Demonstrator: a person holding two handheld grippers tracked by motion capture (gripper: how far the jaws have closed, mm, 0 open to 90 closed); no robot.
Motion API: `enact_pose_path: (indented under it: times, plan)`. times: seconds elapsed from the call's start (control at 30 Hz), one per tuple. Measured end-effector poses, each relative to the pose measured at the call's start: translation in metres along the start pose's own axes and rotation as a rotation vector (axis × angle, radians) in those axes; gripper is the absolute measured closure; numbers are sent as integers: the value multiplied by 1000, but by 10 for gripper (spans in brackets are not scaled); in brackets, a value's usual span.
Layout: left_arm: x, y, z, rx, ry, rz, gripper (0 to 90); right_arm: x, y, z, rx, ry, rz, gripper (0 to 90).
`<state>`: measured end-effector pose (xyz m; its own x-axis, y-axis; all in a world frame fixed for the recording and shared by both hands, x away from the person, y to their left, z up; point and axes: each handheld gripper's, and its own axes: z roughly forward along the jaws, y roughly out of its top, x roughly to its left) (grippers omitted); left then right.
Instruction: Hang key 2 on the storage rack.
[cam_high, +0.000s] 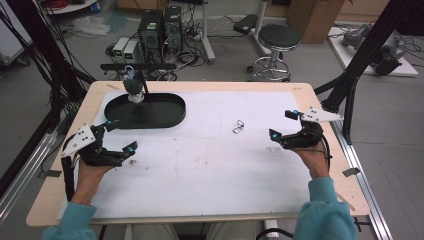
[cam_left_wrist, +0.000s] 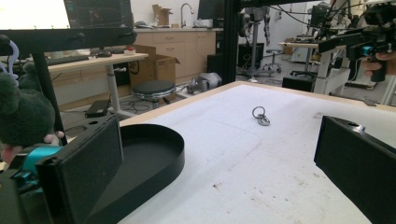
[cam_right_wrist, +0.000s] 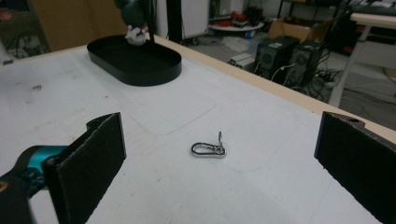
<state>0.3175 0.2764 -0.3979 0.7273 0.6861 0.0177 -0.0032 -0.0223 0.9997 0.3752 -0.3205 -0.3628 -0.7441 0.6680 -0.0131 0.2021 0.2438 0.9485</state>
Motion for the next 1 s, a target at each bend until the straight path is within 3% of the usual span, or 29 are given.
enact_pose_path:
  times: [0.37,0.6,0.8,0.93,1.0]
  plan:
    - [1,-2,2,2,-11,-9,17,-22,32,40,126,101,-33,13]
    - [2,-2,1,4,-14,-12,17,-27,49,73,234,142,-60,13]
    - [2,-1,1,-5,-28,-11,17,-29,50,100,332,168,-78,13]
    - [3,-2,0,0,-27,-10,17,-31,45,112,355,178,-69,38]
    - [3,-2,0,2,-27,-8,17,-32,41,117,394,173,-68,38]
